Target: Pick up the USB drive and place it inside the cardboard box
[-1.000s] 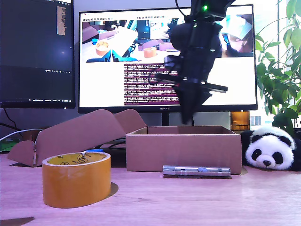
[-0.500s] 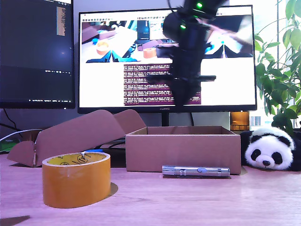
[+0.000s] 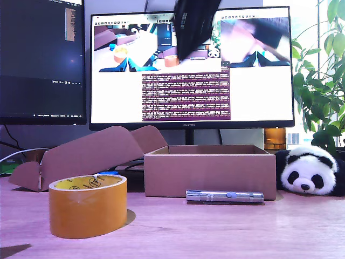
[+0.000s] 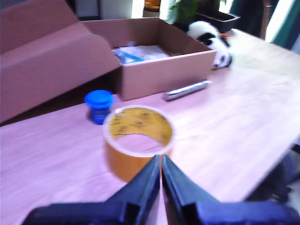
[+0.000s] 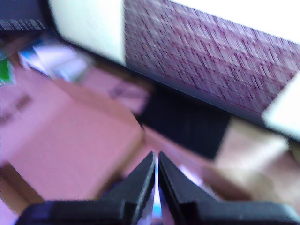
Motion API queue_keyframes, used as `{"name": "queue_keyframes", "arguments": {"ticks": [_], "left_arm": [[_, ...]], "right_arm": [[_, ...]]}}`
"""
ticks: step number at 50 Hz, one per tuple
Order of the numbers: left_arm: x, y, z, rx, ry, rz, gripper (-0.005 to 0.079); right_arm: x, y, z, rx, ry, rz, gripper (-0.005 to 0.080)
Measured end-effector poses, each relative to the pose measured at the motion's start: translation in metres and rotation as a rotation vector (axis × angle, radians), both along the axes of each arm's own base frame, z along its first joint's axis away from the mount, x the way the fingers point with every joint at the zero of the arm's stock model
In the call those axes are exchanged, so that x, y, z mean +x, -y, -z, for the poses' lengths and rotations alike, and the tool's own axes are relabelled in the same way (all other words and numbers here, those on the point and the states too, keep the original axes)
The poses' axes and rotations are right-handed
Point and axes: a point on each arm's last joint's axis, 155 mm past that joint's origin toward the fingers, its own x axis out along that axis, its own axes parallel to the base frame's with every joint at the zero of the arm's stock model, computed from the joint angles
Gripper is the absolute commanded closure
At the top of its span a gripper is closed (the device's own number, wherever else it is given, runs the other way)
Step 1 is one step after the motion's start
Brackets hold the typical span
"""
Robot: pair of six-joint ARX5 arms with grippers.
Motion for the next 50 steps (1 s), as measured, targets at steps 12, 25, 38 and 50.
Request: {"name": "queue_keyframes", "arguments": {"ticks": [12, 25, 38, 50], "left_arm": [[0.018, -0.021, -0.004, 0.023, 0.035, -0.143, 0.0761], [0.036, -0.045, -0.014, 0.011, 0.076, -0.277, 0.0761], [0.051, -0.084, -0.015, 0.017, 0.082, -0.464, 0.0761], [0.055, -0.105, -0.011, 0.045, 0.073, -0.567, 0.0761]], "right_arm": [[-0.045, 0.030, 0.060, -0.049, -0.042, -0.015, 0.0757], [-0.080, 0.074, 0.038, 0.022, 0.074, 0.035, 0.0757], [-0.100, 0.128, 0.066, 0.060, 0.078, 0.169, 0.0757], [-0.115, 0.197, 0.085, 0.080, 0.141, 0.351, 0.0757]]}}
